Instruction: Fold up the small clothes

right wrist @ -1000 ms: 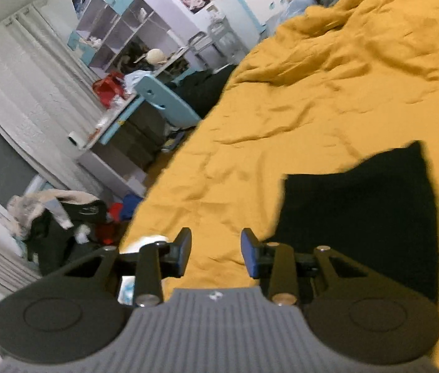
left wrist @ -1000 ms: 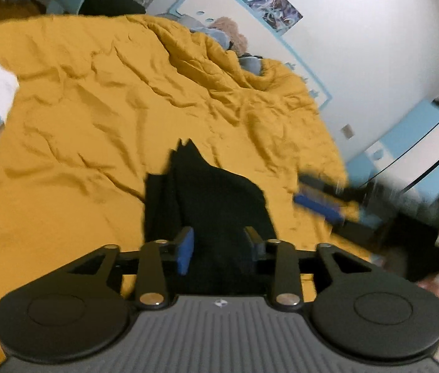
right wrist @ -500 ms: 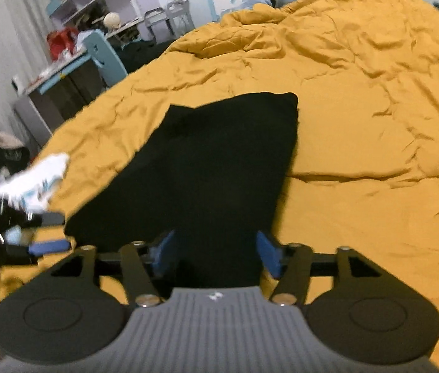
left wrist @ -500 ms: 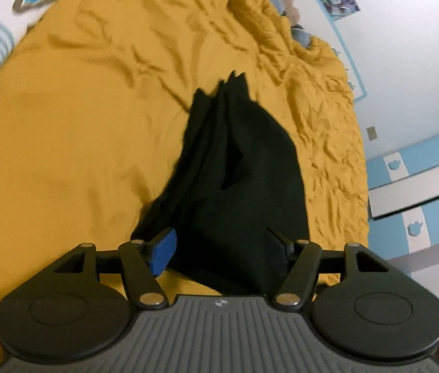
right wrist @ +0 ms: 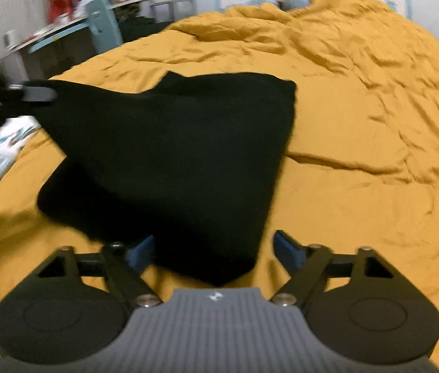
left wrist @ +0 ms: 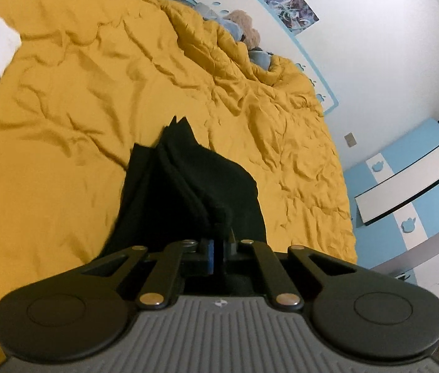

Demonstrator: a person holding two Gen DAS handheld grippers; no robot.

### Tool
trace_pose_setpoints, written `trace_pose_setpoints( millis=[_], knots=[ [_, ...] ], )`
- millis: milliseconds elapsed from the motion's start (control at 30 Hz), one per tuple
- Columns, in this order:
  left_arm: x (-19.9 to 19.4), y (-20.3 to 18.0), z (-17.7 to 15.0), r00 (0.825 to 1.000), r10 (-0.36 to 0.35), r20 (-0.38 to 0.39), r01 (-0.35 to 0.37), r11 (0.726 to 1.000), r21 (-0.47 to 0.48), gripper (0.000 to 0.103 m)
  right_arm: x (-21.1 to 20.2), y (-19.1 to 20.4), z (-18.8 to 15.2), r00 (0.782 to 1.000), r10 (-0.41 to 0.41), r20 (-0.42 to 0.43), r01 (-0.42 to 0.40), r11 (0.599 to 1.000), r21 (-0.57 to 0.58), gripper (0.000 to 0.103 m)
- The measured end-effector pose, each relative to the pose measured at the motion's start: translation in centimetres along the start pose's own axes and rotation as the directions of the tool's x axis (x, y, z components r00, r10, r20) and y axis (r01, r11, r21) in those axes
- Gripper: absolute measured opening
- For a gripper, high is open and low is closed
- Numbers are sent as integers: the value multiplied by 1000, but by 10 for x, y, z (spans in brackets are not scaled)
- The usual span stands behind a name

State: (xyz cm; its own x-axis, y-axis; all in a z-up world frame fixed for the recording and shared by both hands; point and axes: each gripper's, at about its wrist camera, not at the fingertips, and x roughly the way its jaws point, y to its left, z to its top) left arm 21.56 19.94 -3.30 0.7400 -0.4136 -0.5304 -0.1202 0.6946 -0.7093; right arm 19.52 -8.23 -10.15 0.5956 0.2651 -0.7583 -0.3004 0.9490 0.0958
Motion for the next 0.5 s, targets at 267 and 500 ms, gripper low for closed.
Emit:
trace_pose_setpoints(
  millis=[267,500],
  knots=[
    [-5,29,-4,995,84,-54,-87,995,-44,4,-29,-30,-16,997,75,-6,-75,995,72,0],
    [11,59,-34,965,222,-137,-225,974,-10,4,-10,-34,-34,992,103,-77,-94,989,113,0]
  ],
)
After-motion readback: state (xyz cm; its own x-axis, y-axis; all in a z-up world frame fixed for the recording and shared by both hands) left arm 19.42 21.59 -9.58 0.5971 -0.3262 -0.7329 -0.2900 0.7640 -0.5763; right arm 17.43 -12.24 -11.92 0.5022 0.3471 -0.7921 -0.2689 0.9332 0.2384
